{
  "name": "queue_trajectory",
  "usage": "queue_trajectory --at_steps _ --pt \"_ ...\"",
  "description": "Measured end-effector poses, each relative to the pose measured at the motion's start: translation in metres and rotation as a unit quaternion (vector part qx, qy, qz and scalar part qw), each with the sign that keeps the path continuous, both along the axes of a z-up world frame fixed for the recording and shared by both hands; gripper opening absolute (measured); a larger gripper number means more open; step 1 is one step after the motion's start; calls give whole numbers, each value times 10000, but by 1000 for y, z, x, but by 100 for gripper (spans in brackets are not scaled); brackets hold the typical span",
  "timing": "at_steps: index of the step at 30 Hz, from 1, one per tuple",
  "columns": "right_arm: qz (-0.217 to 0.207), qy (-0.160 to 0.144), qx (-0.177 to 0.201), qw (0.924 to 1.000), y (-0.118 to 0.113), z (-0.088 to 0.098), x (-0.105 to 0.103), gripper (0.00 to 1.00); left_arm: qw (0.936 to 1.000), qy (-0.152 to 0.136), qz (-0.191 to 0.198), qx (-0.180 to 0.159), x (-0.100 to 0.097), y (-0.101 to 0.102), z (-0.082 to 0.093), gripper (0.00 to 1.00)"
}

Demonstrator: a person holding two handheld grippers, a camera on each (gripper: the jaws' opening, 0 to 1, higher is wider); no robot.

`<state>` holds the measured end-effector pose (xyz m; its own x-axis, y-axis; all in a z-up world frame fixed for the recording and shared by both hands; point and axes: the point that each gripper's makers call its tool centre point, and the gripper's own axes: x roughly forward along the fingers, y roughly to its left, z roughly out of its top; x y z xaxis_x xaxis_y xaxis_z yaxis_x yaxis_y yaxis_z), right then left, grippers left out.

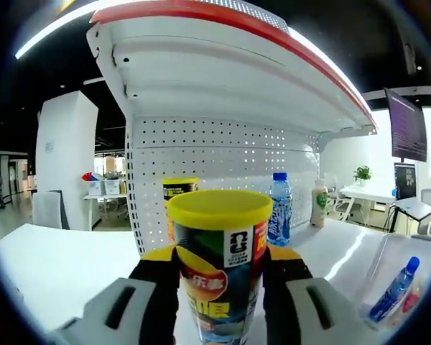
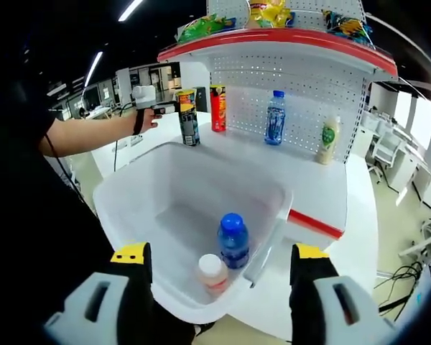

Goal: Place the items from the shopping basket onto the snack and drink counter

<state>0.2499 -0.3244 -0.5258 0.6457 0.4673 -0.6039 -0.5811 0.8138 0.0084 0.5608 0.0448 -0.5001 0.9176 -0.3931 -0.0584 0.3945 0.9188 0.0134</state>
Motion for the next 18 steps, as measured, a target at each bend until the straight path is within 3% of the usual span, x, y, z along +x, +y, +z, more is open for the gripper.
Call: queue_trajectory --at_steps 18 --pt "4 -25 -69 10000 -1 -2 -7 77 10000 12 -90 15 0 0 -4 46"
